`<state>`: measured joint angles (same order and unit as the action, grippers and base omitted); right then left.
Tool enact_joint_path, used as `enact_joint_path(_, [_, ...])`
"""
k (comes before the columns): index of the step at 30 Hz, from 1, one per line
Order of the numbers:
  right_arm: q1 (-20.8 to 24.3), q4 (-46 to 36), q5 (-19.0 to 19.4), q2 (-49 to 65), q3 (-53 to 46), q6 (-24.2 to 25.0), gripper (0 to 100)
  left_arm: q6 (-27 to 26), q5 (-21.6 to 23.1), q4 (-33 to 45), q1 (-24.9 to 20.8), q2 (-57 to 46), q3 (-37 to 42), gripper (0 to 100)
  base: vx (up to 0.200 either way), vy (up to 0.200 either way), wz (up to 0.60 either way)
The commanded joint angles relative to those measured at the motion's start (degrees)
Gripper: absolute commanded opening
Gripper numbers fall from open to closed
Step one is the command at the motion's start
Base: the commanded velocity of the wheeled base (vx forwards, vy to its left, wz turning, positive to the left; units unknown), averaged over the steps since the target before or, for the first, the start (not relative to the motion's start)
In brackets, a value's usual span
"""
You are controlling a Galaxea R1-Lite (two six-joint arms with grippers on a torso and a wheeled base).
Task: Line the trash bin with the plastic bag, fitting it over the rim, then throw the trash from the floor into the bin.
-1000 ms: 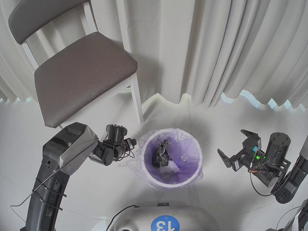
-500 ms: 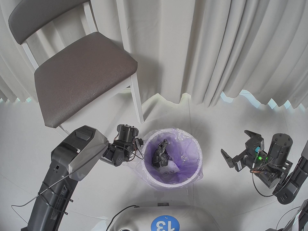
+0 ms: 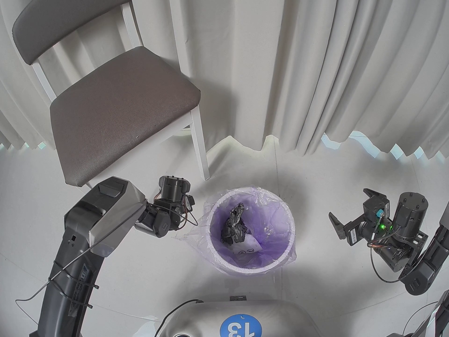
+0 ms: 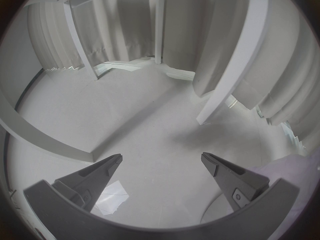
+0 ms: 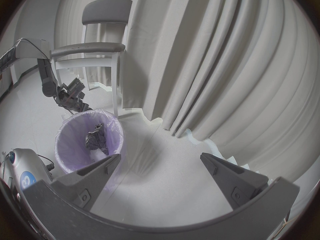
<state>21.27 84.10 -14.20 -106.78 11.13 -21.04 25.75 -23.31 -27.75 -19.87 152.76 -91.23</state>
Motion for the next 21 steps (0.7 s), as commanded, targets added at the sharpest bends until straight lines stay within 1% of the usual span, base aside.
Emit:
enact_joint_path(1, [-1.4,-0.2,-1.1,3.1,-1.1,0.7,100,-1.1,3.4,-3.7,-0.3,-12.4,15.2,100,0.000,0.000,0.00])
enact_joint_path(4, [-2.3,-0.1,-2.6,3.2,-1.2,0.8,100,-4.7,7.0,-8.5,-1.0,-16.5,24.1,100,0.000,0.000,0.00])
enact_joint_path(5, [-2.4,0.0,-2.7,3.1,-1.2,0.8,100,-5.2,7.1,-8.9,-1.0,-16.7,24.9,100,0.000,0.000,0.00])
enact_joint_path(6, [-2.4,0.1,-2.9,3.2,-1.6,0.9,100,-7.7,7.2,-11.5,-1.1,-17.1,28.4,100,0.000,0.000,0.00])
enact_joint_path(7, [-2.4,0.2,-2.9,3.2,-1.8,1.0,100,-8.3,7.2,-12.1,-1.1,-17.1,29.2,100,0.000,0.000,0.00])
enact_joint_path(8, [-2.3,0.3,-3.1,3.2,-2.3,1.4,100,-10.5,7.2,-14.3,-0.7,-16.9,31.7,100,0.000,0.000,0.00])
enact_joint_path(9, [-2.3,0.3,-3.1,3.2,-2.3,1.4,100,-10.5,7.2,-14.3,-0.7,-16.9,31.7,100,0.000,0.000,0.00])
enact_joint_path(10, [-2.1,0.4,-3.1,3.2,-2.7,1.4,100,-11.9,7.3,-16.5,-0.3,-16.4,33.8,100,0.000,0.000,0.00])
enact_joint_path(15, [-2.0,3.1,-3.1,3.2,-4.5,1.5,100,-11.7,7.6,-24.9,0.3,-15.4,37.4,100,0.000,0.000,0.00])
enact_joint_path(19, [-2.0,5.3,-3.1,3.5,-5.7,1.5,100,-11.5,7.8,-34.0,0.8,-15.7,40.2,100,0.000,0.000,0.00])
enact_joint_path(20, [-2.0,5.4,-3.1,3.6,-5.8,1.5,100,-11.5,7.8,-34.7,0.8,-15.7,40.4,100,0.000,0.000,0.00])
enact_joint_path(21, [-2.0,5.5,-3.1,4.3,-6.3,1.5,100,-12.0,7.8,-37.9,0.7,-15.9,42.5,100,0.000,0.000,0.00])
